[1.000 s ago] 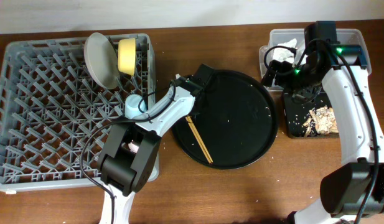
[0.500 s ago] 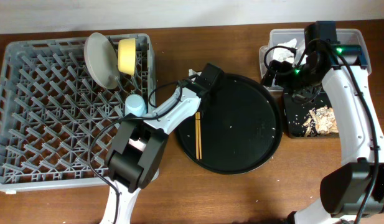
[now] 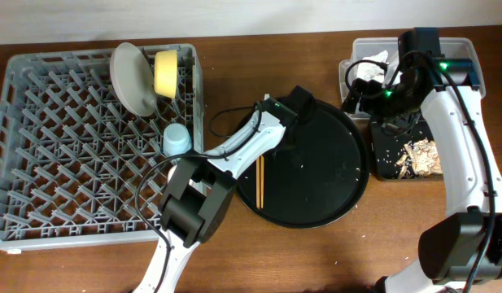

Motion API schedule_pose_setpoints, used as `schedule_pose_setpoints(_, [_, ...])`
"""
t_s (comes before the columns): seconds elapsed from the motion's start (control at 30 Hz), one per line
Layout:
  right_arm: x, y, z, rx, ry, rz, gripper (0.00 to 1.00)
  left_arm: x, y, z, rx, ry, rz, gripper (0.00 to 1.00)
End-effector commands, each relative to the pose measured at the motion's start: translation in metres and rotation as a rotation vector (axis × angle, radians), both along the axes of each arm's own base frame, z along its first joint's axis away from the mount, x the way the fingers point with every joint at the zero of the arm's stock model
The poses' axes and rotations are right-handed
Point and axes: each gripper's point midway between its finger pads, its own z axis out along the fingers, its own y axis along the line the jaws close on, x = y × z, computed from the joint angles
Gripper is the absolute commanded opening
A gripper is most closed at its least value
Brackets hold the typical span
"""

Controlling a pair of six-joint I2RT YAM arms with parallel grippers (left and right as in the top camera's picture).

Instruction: Sort waste into correct bins and load items into the dishwasher rack

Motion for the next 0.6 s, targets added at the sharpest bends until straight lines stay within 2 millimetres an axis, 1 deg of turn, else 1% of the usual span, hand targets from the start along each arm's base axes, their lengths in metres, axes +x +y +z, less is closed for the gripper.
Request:
schedule_pose_setpoints(0.0, [-0.001,0.002,-0.003,-0.005,0.008,0.005,0.98,0.002,0.001,-0.005,0.014,-0.002,-0.001,0.46])
schedule_pose_setpoints(0.03, [-0.001,0.002,-0.003,-0.005,0.008,0.006,0.98,0.001,0.001,-0.008,0.017,0.003,0.001,0.43])
schedule_pose_setpoints(0.07, [-0.001,0.002,-0.003,-0.005,0.008,0.006,0.99,0.001,0.002,-0.012,0.022,0.009,0.001,0.17])
schedule_pose_setpoints(0.1, [-0.001,0.002,-0.003,-0.005,0.008,0.006,0.98,0.001,0.002,-0.012,0.021,0.009,0.001,0.08])
schedule_pose_setpoints(0.13, [-0.001,0.002,-0.003,-0.005,0.008,0.006,0.99,0.001,0.001,-0.011,0.016,0.007,0.000,0.01])
schedule_pose_setpoints(0.17, [-0.001,0.002,-0.003,-0.005,0.008,0.006,0.98,0.003,0.000,-0.009,0.012,0.003,0.000,0.01])
schedule_pose_setpoints(0.2, [-0.001,0.002,-0.003,-0.005,0.008,0.006,0.98,0.006,-0.003,0.001,0.002,-0.012,-0.008,0.01])
schedule_pose_setpoints(0.27, [-0.001,0.002,-0.003,-0.005,0.008,0.006,0.99,0.015,-0.008,0.036,-0.002,-0.054,-0.099,0.01])
schedule_pose_setpoints(0.3, [-0.001,0.002,-0.003,-0.005,0.008,0.005,0.98,0.023,-0.008,0.074,-0.003,-0.099,-0.172,0.01])
schedule_pose_setpoints(0.33, [-0.001,0.002,-0.003,-0.005,0.008,0.005,0.98,0.029,0.003,0.115,-0.008,-0.135,-0.194,0.01])
schedule_pose_setpoints(0.37, [-0.001,0.002,-0.003,-0.005,0.008,0.006,0.98,0.033,0.023,0.148,-0.014,-0.157,-0.170,0.01])
schedule_pose_setpoints(0.4, [-0.001,0.002,-0.003,-0.004,0.008,0.006,0.98,0.036,0.055,0.186,-0.012,-0.183,-0.147,0.01])
schedule_pose_setpoints(0.43, [-0.001,0.002,-0.003,-0.005,0.008,0.006,0.98,0.033,0.089,0.221,-0.015,-0.204,-0.092,0.01])
schedule_pose_setpoints(0.47, [-0.001,0.002,-0.003,-0.005,0.008,0.005,0.99,0.026,0.122,0.248,-0.014,-0.221,-0.043,0.01])
schedule_pose_setpoints(0.5, [-0.001,0.002,-0.003,-0.005,0.008,0.006,0.99,0.011,0.159,0.274,0.009,-0.229,-0.029,0.01])
schedule_pose_setpoints(0.57, [-0.001,0.002,-0.003,-0.005,0.008,0.006,0.98,-0.008,0.209,0.301,0.018,-0.244,0.064,0.01])
